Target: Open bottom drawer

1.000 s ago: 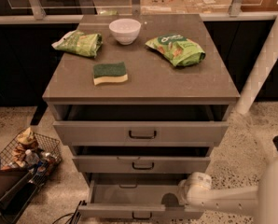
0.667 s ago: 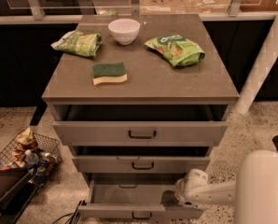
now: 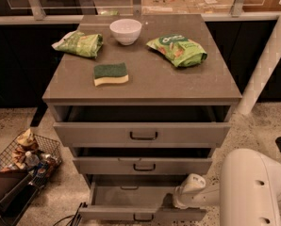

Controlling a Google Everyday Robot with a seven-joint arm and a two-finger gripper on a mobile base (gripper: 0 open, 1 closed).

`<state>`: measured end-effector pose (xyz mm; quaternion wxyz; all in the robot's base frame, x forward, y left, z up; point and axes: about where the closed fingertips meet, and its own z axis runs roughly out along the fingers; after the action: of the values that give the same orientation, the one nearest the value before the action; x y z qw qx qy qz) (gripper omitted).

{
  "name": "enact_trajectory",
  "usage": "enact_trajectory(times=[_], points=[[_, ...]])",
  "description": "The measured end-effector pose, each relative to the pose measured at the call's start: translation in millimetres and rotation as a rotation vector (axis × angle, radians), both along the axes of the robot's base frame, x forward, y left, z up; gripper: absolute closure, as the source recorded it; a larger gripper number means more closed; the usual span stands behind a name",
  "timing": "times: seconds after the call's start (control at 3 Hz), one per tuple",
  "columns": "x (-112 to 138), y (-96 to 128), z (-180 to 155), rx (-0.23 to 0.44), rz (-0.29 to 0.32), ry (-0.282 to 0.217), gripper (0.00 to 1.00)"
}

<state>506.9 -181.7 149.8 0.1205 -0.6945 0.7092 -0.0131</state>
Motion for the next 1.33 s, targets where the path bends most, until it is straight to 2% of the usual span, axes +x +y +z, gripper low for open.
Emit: enact_trajectory(times=[0.33,0.67,1.0,1.33], points=[[-31,-6,-5,-0.006,-0.052,0.044,1.0],[-31,-6,-5,-0.006,-0.054,0.045,1.0],[-73,-8,-13,0.002,-0.097,0.133,1.0],[-74,-8,-13,0.002,-0.101,0.145,1.0]])
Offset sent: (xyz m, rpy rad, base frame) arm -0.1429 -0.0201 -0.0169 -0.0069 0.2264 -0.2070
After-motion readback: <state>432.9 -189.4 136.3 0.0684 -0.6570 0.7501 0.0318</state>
